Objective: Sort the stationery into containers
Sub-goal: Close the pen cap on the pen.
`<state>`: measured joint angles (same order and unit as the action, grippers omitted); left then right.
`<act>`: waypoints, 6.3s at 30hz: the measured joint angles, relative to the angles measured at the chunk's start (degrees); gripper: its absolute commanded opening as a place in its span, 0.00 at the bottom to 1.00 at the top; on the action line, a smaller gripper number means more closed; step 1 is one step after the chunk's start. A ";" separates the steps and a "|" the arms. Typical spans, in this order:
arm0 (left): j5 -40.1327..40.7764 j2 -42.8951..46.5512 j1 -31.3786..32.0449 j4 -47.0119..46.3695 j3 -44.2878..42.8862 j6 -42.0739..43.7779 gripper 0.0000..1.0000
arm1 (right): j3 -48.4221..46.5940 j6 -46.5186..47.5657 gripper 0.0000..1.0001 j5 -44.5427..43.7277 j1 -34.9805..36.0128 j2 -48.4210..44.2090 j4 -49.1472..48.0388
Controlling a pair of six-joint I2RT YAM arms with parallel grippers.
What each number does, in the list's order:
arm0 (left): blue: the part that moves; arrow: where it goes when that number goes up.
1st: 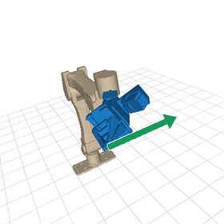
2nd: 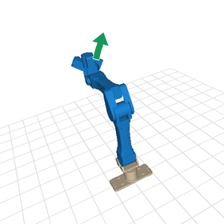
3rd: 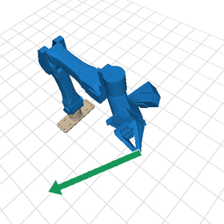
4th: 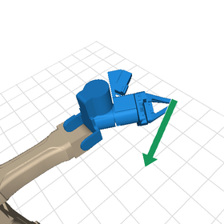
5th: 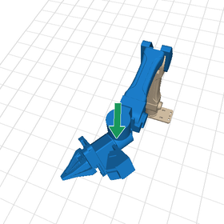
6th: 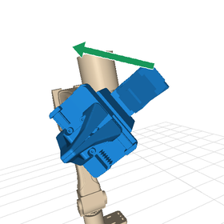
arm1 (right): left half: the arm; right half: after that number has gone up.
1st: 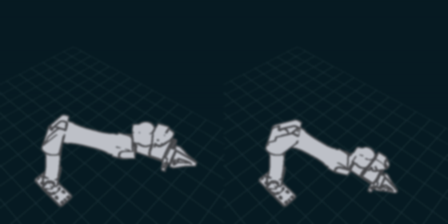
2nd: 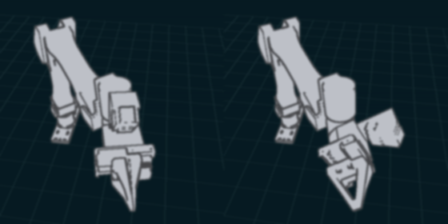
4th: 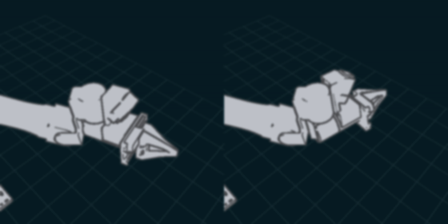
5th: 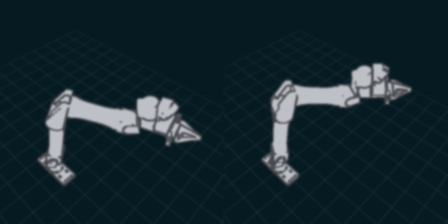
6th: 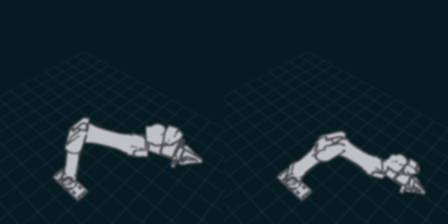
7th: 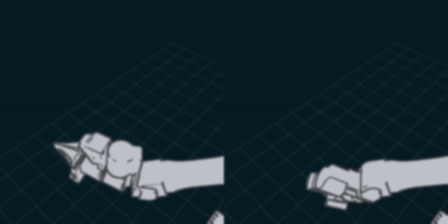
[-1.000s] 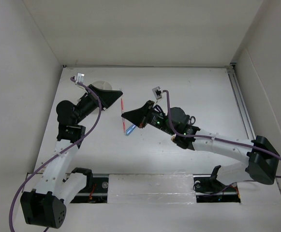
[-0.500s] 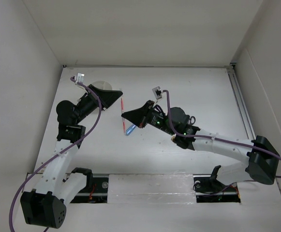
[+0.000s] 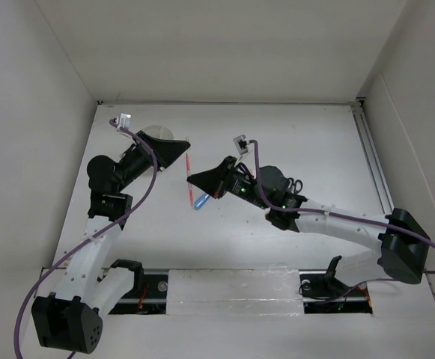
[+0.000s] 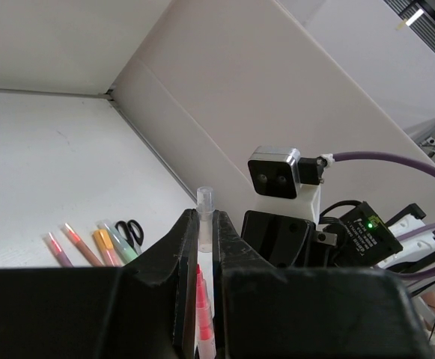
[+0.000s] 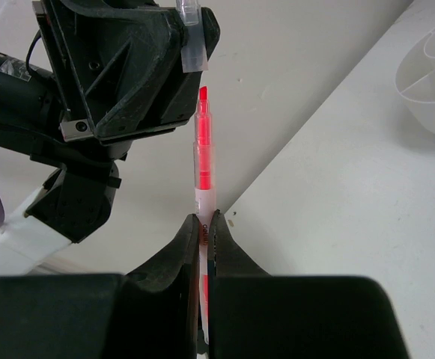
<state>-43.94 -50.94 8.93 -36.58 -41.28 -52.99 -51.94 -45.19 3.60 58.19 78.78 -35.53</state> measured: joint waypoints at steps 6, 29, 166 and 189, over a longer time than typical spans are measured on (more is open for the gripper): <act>0.00 0.00 0.00 -0.02 0.00 0.00 0.00 | 0.00 0.00 0.00 -0.04 0.00 -0.02 0.00; -0.28 0.00 0.00 0.13 0.00 0.37 0.00 | 0.28 0.37 0.00 -0.59 -1.62 -1.95 0.42; 3.89 6.97 1.33 -0.04 5.60 2.84 0.07 | -3.41 0.76 0.00 7.85 -4.13 1.66 -0.68; 2.10 5.44 1.95 4.20 -0.17 2.99 1.00 | -4.20 1.38 0.00 3.43 -6.40 -2.58 -6.01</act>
<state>-41.85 -45.50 10.87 -32.38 -41.45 -50.00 -56.14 -43.81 7.03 51.79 76.20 -41.54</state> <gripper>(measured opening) 0.997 0.056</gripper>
